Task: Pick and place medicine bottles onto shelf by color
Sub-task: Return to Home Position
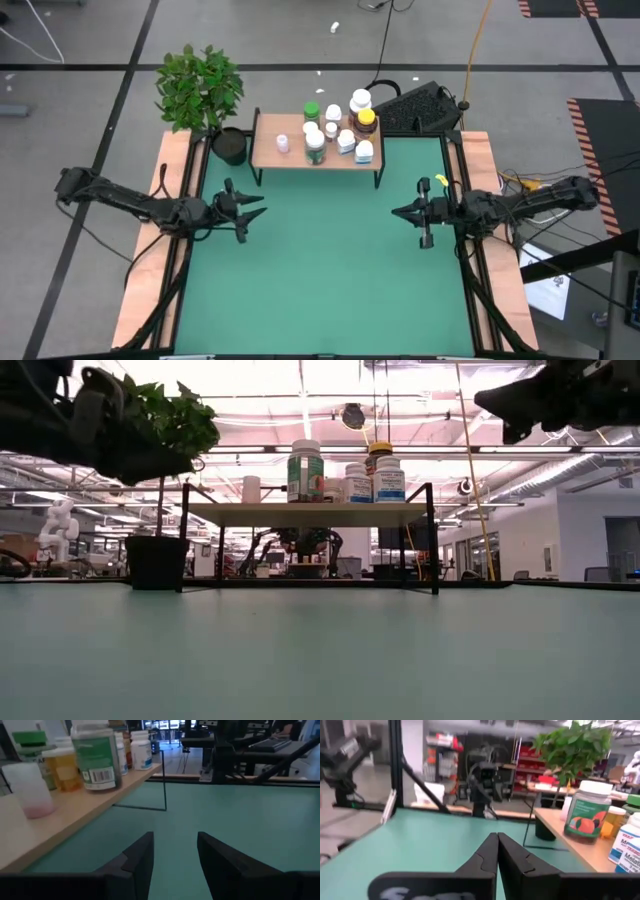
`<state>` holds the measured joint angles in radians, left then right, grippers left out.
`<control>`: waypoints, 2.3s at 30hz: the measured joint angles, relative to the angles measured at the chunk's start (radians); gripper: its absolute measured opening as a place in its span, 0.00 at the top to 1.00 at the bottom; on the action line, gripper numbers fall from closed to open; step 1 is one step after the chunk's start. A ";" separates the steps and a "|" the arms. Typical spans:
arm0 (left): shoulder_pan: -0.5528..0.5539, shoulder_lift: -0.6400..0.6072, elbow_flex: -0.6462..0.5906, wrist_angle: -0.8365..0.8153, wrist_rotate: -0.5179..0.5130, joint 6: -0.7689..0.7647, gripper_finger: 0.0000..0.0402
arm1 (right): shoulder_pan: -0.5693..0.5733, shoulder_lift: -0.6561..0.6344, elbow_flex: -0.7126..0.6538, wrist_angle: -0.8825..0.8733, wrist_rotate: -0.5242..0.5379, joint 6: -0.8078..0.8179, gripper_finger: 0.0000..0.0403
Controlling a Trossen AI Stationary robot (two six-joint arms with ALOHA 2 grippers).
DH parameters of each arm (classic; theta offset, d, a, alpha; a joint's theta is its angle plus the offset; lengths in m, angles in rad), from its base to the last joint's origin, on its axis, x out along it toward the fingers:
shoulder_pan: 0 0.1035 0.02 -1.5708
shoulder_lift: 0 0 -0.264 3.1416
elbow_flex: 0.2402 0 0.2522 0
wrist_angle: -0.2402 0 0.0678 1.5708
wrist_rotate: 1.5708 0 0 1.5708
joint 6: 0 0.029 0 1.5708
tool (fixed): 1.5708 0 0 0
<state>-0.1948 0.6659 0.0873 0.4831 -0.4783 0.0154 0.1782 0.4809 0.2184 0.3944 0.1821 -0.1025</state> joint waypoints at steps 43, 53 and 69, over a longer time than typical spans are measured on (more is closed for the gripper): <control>0.090 -0.583 0.057 -0.774 0.065 -0.081 0.62 | -0.126 -0.312 -0.074 -0.183 -0.232 0.057 1.00; 0.081 -0.590 -0.037 -0.530 0.128 0.013 0.62 | -0.126 -0.315 -0.074 -0.146 -0.091 0.060 1.00; 0.081 -0.596 -0.076 -0.425 0.139 0.004 0.62 | -0.184 -0.481 -0.154 -0.295 -0.110 0.118 0.99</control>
<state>-0.1135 0.0696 0.0113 0.0586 -0.3389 0.0195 -0.0063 -0.0004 0.0648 0.0991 0.0721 0.0156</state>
